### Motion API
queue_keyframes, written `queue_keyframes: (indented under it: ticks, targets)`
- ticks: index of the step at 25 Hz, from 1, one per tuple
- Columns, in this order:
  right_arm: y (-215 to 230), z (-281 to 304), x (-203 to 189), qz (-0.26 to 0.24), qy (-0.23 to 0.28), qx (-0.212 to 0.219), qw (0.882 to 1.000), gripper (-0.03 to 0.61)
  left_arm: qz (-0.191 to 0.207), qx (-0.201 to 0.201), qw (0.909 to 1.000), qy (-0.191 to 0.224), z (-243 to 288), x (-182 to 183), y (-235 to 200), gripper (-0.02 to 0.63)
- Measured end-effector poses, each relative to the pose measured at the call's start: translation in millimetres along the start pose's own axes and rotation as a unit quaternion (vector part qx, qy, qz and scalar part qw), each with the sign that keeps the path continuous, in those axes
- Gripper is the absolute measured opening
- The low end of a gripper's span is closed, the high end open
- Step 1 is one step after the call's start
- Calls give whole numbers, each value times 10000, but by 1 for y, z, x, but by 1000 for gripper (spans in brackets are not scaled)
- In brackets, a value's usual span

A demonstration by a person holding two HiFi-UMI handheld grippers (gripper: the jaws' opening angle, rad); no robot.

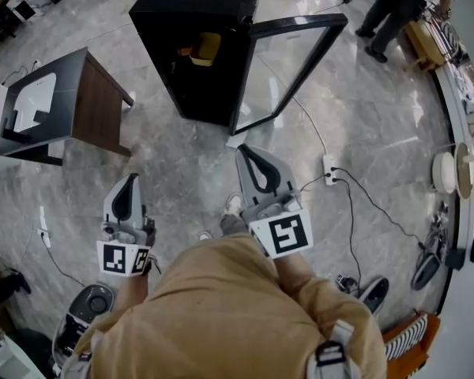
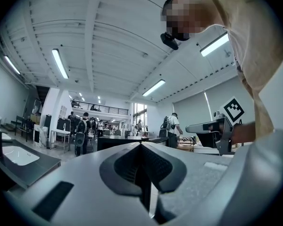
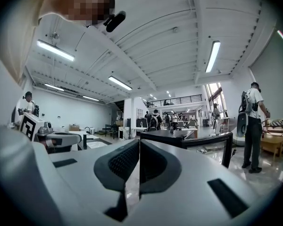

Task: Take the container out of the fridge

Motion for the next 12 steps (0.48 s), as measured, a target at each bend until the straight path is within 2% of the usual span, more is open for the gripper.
queue_keyframes:
  ticks: [6,12]
  targets:
    - [41,31,-3,92,96,281,9995,3,137,128,9998,18,50,-2,7,0]
    - [61,54,-13,220,43,526,9984,3,252,369,9990,-43,71,-3,5,0]
Point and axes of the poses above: the fingertips, and each gripper's own axes: z forward along the fingers, y to its right, x out of its top, the point moved 5 cm from there along -z, backward along the fingers, and after that the axes turned 7 degrees about y, right-handed, at the moved point
